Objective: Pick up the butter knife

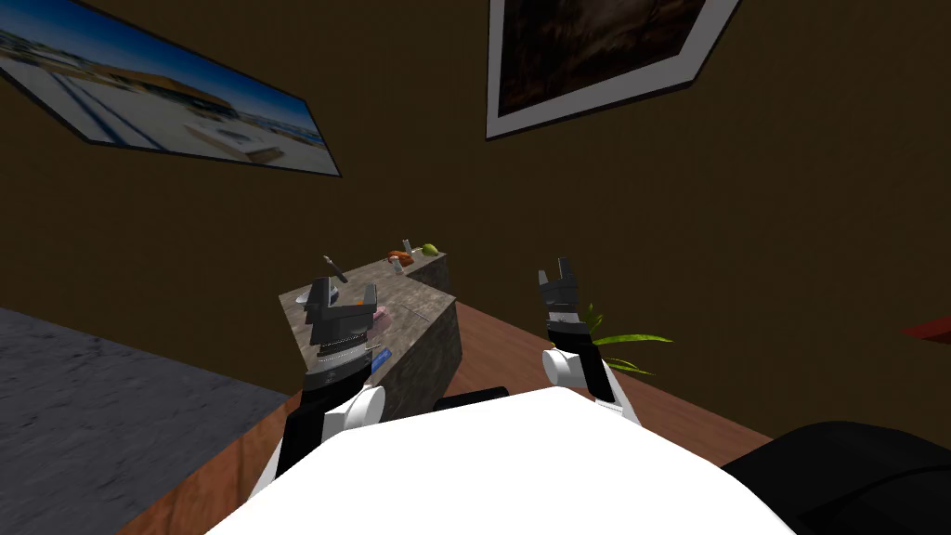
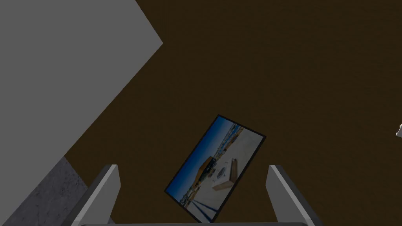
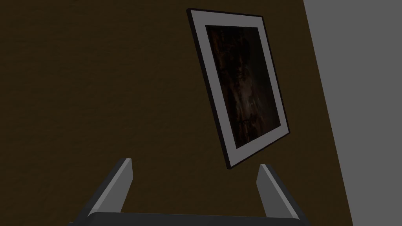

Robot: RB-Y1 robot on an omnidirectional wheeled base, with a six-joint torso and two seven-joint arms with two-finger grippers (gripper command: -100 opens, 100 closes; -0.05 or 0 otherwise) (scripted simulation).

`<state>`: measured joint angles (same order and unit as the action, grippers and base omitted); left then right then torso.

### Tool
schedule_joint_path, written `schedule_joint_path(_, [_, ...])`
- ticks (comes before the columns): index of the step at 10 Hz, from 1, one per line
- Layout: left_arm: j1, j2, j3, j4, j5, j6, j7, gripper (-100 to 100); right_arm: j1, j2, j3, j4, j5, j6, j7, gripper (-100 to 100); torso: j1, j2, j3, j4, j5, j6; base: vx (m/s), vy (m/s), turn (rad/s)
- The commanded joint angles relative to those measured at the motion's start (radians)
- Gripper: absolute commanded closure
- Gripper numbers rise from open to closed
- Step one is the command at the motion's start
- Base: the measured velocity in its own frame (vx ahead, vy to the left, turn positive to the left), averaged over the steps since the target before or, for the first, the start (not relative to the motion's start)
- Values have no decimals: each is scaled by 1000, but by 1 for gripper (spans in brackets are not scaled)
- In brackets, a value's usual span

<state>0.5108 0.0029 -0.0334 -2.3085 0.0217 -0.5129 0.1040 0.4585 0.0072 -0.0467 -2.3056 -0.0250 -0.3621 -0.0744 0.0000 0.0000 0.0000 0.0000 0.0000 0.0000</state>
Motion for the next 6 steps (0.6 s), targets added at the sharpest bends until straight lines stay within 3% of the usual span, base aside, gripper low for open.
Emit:
schedule_joint_path(1, [9, 28, 6, -1, -7, 2, -6, -100, 0, 0, 0, 0, 0, 0, 0, 0, 0, 0, 0, 0, 0, 0, 11, -8, -37])
schedule_joint_path(6, [78, 122, 49, 0, -53, 23, -53, -100, 0, 0, 0, 0, 0, 0, 0, 0, -3, -3, -2, -1, -1, 0, 41, -30, -67])
